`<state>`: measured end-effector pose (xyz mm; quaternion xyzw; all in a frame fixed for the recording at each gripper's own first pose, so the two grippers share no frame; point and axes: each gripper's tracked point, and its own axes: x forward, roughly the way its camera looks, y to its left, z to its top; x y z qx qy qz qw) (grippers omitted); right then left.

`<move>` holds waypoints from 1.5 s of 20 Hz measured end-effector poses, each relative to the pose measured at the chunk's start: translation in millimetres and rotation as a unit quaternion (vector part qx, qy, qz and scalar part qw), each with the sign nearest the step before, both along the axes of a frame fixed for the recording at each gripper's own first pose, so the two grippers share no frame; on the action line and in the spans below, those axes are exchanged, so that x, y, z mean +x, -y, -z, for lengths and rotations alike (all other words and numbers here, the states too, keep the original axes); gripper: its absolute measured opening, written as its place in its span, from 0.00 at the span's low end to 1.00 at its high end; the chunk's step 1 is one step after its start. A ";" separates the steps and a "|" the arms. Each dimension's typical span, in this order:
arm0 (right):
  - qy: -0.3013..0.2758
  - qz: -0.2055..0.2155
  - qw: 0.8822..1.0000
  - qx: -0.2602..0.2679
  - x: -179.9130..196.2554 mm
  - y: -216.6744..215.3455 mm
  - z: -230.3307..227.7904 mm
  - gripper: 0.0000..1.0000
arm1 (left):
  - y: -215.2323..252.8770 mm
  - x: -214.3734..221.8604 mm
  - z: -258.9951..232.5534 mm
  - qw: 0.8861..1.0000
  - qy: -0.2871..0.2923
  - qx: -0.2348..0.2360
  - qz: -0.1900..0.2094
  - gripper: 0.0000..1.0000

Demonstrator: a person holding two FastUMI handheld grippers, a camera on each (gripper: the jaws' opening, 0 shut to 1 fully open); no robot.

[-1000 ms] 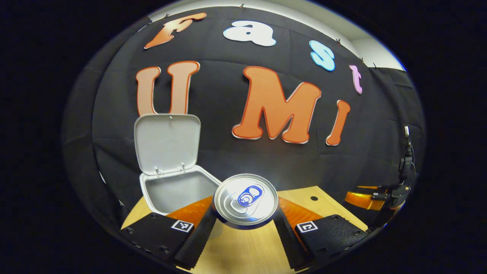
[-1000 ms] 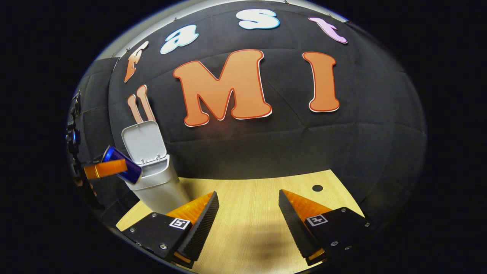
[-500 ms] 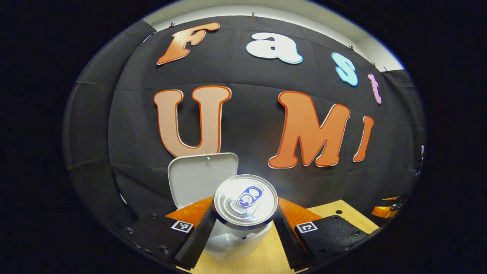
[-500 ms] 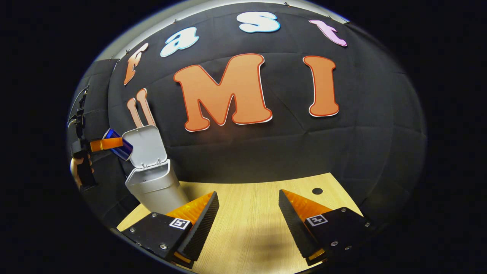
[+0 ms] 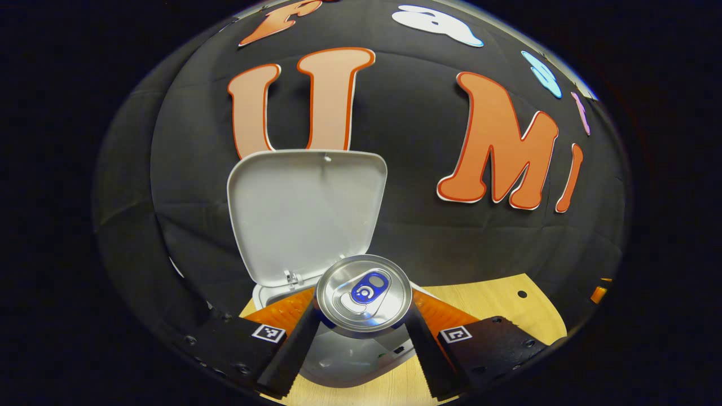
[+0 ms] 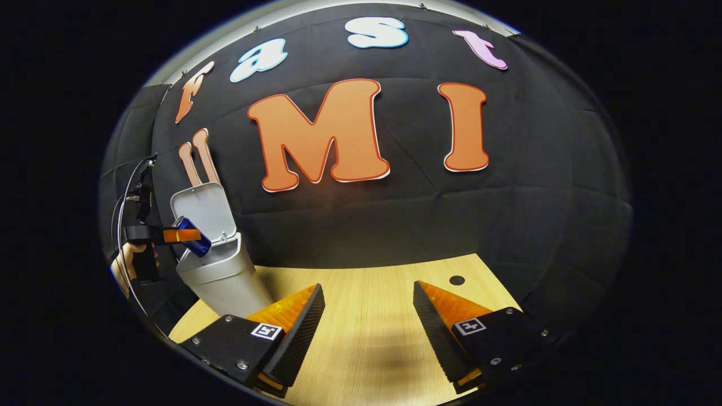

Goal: Press the lid of the desktop garbage bin to open it, pick up the crumpled paper on the desktop and throw it into the bin, then pick up the pop can on the desktop and drop it into the bin, and finally close the garbage bin lid.

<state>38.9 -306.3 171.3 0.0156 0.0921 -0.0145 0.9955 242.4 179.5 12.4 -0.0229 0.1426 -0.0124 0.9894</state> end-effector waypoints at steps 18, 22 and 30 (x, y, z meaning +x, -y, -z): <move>-0.011 -0.025 1.000 0.003 -1.6 -28.1 8.6 0.95 | -21.9 -13.0 -122.8 0.996 0.089 -0.025 -0.010 0.94; -0.007 -0.028 0.999 0.014 -6.7 -30.1 7.6 0.95 | -34.1 2.8 -180.1 0.996 0.091 0.000 -0.003 0.94; -0.006 -0.014 0.999 0.030 -15.4 -19.6 9.6 0.95 | -62.5 58.4 -224.9 0.999 0.011 0.027 0.017 0.94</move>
